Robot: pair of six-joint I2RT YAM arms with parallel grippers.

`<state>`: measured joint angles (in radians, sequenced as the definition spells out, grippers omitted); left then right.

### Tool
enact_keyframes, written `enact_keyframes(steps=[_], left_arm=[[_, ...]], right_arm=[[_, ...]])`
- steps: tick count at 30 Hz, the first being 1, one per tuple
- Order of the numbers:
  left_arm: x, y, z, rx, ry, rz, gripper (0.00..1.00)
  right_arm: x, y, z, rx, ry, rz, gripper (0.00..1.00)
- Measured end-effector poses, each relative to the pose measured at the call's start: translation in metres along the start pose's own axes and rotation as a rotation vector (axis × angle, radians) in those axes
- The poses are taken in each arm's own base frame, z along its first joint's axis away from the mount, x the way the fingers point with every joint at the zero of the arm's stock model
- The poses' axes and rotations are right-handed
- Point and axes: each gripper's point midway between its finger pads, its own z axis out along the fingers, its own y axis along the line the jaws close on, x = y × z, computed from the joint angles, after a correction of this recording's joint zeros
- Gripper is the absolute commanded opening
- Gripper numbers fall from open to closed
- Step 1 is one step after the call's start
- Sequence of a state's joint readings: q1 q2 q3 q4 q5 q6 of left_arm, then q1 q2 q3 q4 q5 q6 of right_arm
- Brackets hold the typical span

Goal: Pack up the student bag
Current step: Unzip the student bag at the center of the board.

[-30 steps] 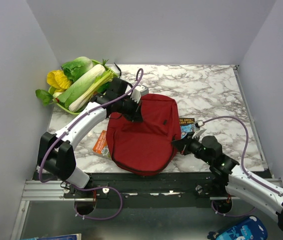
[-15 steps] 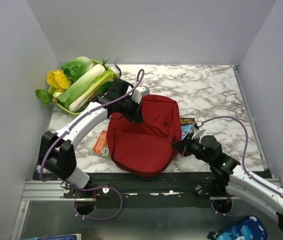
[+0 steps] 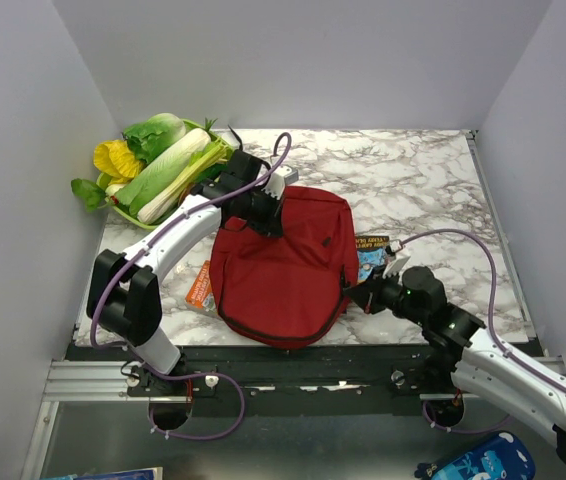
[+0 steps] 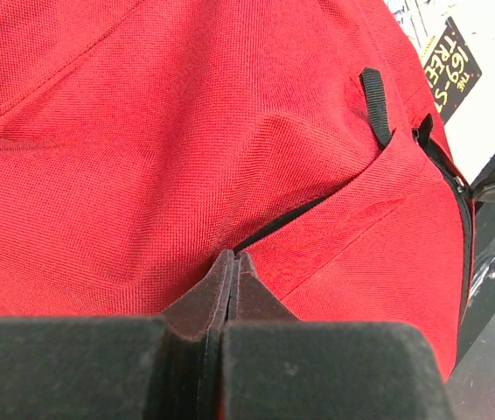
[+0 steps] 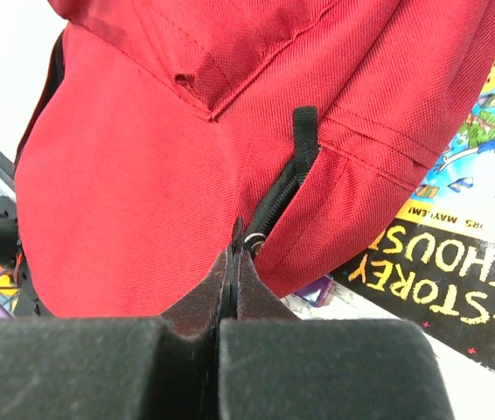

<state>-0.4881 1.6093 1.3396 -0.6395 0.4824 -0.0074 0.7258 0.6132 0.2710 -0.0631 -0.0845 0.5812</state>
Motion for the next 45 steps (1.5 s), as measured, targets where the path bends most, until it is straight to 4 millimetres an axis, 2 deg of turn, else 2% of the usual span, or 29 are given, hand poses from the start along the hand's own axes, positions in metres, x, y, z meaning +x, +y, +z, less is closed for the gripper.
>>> enact_keyframes(steps=[5, 13, 19, 30, 32, 37, 43, 45], left_arm=[[0.001, 0.003, 0.0, -0.007, 0.003, 0.003, 0.0], [0.004, 0.011, 0.009, -0.03, 0.024, -0.027, 0.0], [-0.006, 0.024, 0.023, -0.069, 0.035, -0.079, 0.0], [-0.009, 0.025, 0.028, -0.087, 0.031, -0.098, 0.0], [-0.009, 0.024, 0.027, -0.086, 0.028, -0.099, 0.0], [-0.007, 0.019, 0.029, -0.094, 0.027, -0.083, 0.0], [-0.008, 0.012, 0.032, -0.103, 0.026, -0.058, 0.0], [-0.008, 0.011, 0.032, -0.102, 0.025, -0.054, 0.14]], right_arm=[[-0.01, 0.004, 0.0, 0.003, -0.01, -0.009, 0.01], [0.006, -0.002, -0.002, -0.007, -0.003, 0.032, 0.01], [0.012, 0.014, -0.004, -0.055, 0.017, 0.045, 0.01], [0.06, 0.076, 0.004, -0.125, 0.241, -0.043, 0.01], [0.063, 0.084, 0.008, -0.117, 0.259, -0.057, 0.01], [0.056, 0.116, 0.024, -0.116, 0.27, -0.09, 0.01], [0.038, 0.172, 0.046, -0.165, 0.251, -0.119, 0.01], [0.032, 0.182, 0.051, -0.167, 0.237, -0.122, 0.01]])
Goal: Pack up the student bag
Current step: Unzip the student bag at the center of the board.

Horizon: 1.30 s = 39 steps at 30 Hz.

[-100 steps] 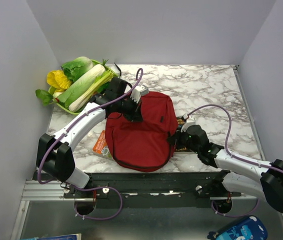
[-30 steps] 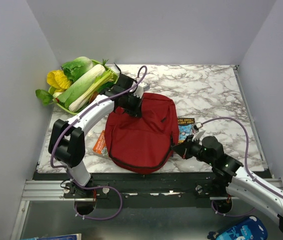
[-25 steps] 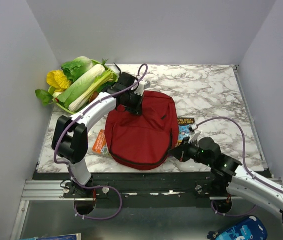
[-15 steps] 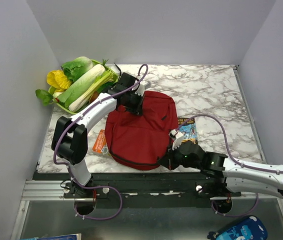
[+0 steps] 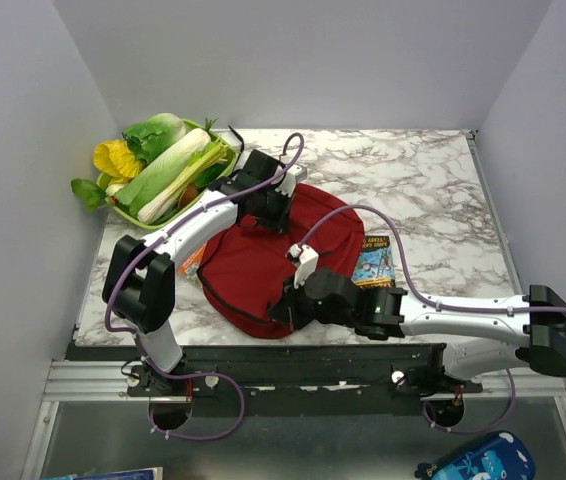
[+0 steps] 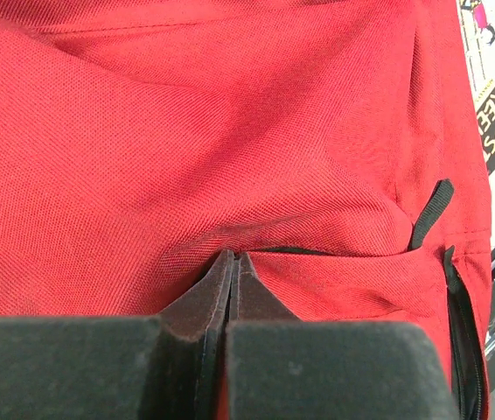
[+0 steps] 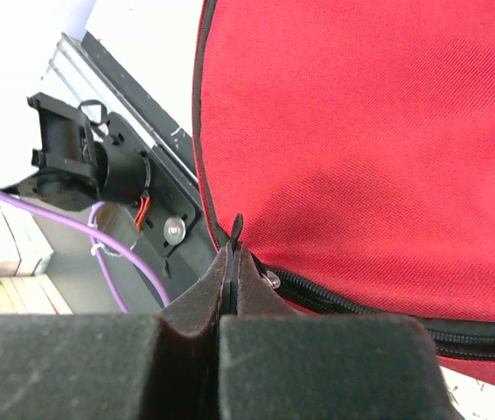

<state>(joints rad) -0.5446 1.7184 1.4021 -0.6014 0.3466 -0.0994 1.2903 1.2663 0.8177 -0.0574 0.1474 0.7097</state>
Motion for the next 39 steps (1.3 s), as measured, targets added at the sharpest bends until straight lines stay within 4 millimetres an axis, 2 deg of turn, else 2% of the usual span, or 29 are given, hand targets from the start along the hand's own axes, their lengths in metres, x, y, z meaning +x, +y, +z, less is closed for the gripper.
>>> enact_keyframes(steps=[1, 4, 6, 7, 9, 10, 14, 19, 21, 22, 26, 28, 31, 33, 36, 39], left_arm=[[0.0, 0.0, 0.0, 0.001, 0.0, 0.003, 0.29], [0.0, 0.0, 0.0, -0.002, -0.002, 0.009, 0.53], [-0.001, -0.001, -0.006, -0.004, -0.014, 0.031, 0.54], [-0.001, -0.002, -0.01, -0.004, -0.02, 0.034, 0.55], [-0.002, -0.006, -0.025, -0.006, -0.044, 0.064, 0.56], [-0.001, -0.007, -0.031, -0.006, -0.051, 0.077, 0.56], [0.001, -0.014, -0.058, -0.007, -0.083, 0.165, 0.55], [0.016, -0.024, -0.091, 0.042, -0.078, 0.34, 0.54], [0.03, -0.035, -0.11, 0.095, -0.077, 0.443, 0.55], [0.04, -0.041, -0.119, 0.128, -0.075, 0.502, 0.62], [0.074, -0.066, -0.142, 0.265, -0.064, 0.667, 0.72], [0.094, -0.077, -0.142, 0.343, -0.031, 0.703, 0.76], [0.118, -0.087, -0.129, 0.44, 0.05, 0.696, 0.79], [0.131, -0.089, -0.116, 0.488, 0.106, 0.66, 0.79], [0.148, -0.088, -0.102, 0.52, 0.157, 0.599, 0.8], [0.155, -0.09, -0.098, 0.54, 0.162, 0.556, 0.8]], right_arm=[[-0.003, 0.002, 0.001, 0.003, -0.008, 0.001, 0.09], [-0.004, -0.004, 0.002, 0.038, -0.02, 0.013, 0.37], [0.0, -0.01, 0.002, 0.058, -0.019, 0.02, 0.43], [0.003, -0.014, 0.001, 0.068, -0.015, 0.02, 0.52], [0.01, -0.022, 0.0, 0.086, -0.004, 0.026, 0.62], [0.013, -0.025, -0.001, 0.094, 0.001, 0.026, 0.71], [0.015, -0.03, -0.006, 0.108, 0.005, 0.025, 0.73], [0.001, -0.031, -0.027, 0.125, -0.051, 0.059, 0.73], [-0.006, -0.034, -0.042, 0.131, -0.089, 0.107, 0.73], [-0.007, -0.039, -0.052, 0.147, -0.105, 0.143, 0.73], [0.005, -0.061, -0.071, 0.244, -0.1, 0.284, 0.75], [0.023, -0.077, -0.072, 0.316, -0.059, 0.336, 0.76], [0.054, -0.101, -0.072, 0.429, 0.01, 0.384, 0.78], [0.067, -0.112, -0.072, 0.488, 0.041, 0.407, 0.78], [0.072, -0.115, -0.07, 0.516, 0.046, 0.444, 0.78], [0.07, -0.114, -0.068, 0.508, 0.027, 0.478, 0.78]])
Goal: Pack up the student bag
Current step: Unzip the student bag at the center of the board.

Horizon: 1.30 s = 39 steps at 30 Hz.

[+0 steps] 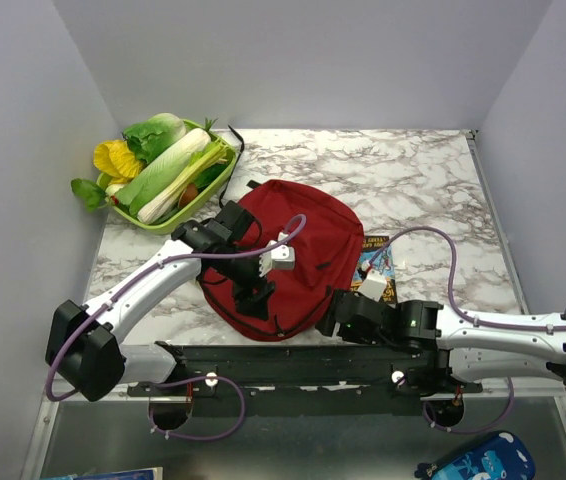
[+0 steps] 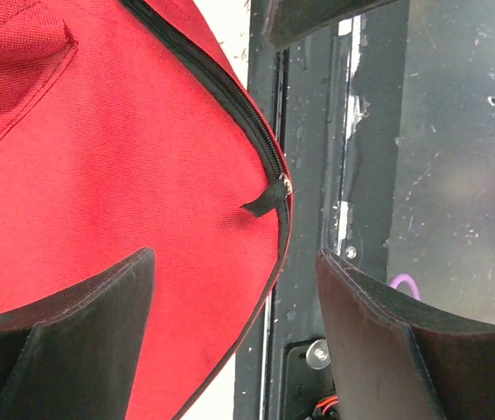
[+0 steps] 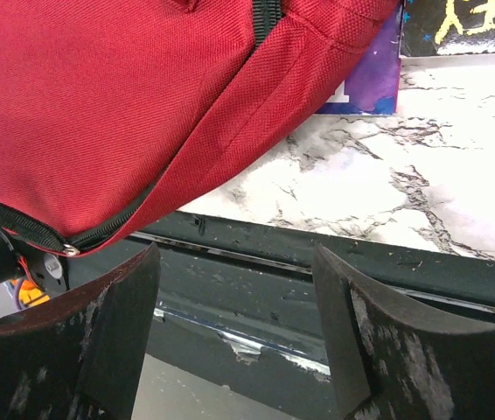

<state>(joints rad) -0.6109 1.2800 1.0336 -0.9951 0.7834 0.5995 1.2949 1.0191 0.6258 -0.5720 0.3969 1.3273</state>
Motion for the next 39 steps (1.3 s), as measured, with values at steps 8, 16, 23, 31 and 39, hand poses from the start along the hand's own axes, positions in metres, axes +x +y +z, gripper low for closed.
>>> enact_keyframes(steps=[8, 16, 23, 31, 39], left_arm=[[-0.002, -0.005, 0.013, 0.055, -0.049, -0.061, 0.81], [0.001, -0.006, 0.036, 0.121, -0.009, -0.12, 0.78], [0.004, -0.011, 0.047, 0.148, 0.026, -0.14, 0.73], [0.009, -0.008, 0.054, 0.128, 0.074, -0.133, 0.52], [0.017, -0.002, 0.053, 0.087, 0.116, -0.109, 0.43]], right_arm=[[0.003, 0.0, 0.007, -0.021, -0.009, 0.044, 0.76], [0.004, 0.005, 0.016, -0.015, -0.011, 0.042, 0.75], [0.0, 0.011, 0.016, -0.031, -0.019, 0.049, 0.74], [-0.003, 0.01, 0.017, -0.03, -0.027, 0.054, 0.73], [-0.008, 0.01, 0.017, -0.032, -0.038, 0.054, 0.72]])
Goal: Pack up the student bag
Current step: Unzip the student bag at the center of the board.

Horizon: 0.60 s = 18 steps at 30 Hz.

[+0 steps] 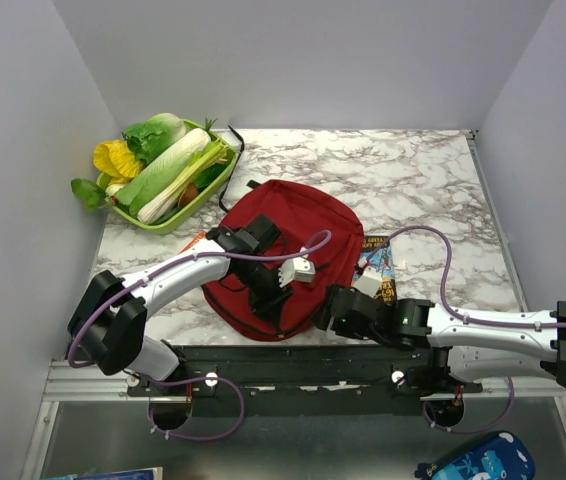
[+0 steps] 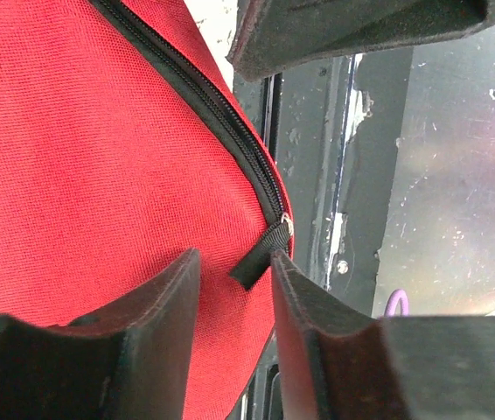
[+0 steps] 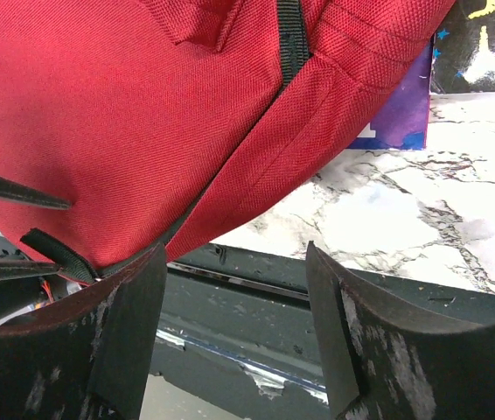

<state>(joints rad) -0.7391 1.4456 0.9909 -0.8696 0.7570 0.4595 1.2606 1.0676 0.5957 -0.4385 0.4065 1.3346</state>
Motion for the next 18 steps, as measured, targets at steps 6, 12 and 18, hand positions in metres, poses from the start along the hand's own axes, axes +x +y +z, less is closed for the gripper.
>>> enact_keyframes(steps=[6, 12, 18], left_arm=[[0.0005, -0.0019, 0.0023, -0.001, 0.011, 0.014, 0.28], [-0.0005, -0.0054, 0.0055, 0.005, 0.018, 0.029, 0.01], [-0.0013, -0.0072, 0.006, 0.009, 0.021, 0.038, 0.0]], right_arm=[[-0.0017, 0.0005, 0.0005, -0.001, -0.004, 0.005, 0.7], [-0.0021, 0.0009, 0.0, -0.004, -0.005, 0.006, 0.72], [-0.0009, -0.0003, 0.002, 0.004, -0.002, 0.004, 0.79]])
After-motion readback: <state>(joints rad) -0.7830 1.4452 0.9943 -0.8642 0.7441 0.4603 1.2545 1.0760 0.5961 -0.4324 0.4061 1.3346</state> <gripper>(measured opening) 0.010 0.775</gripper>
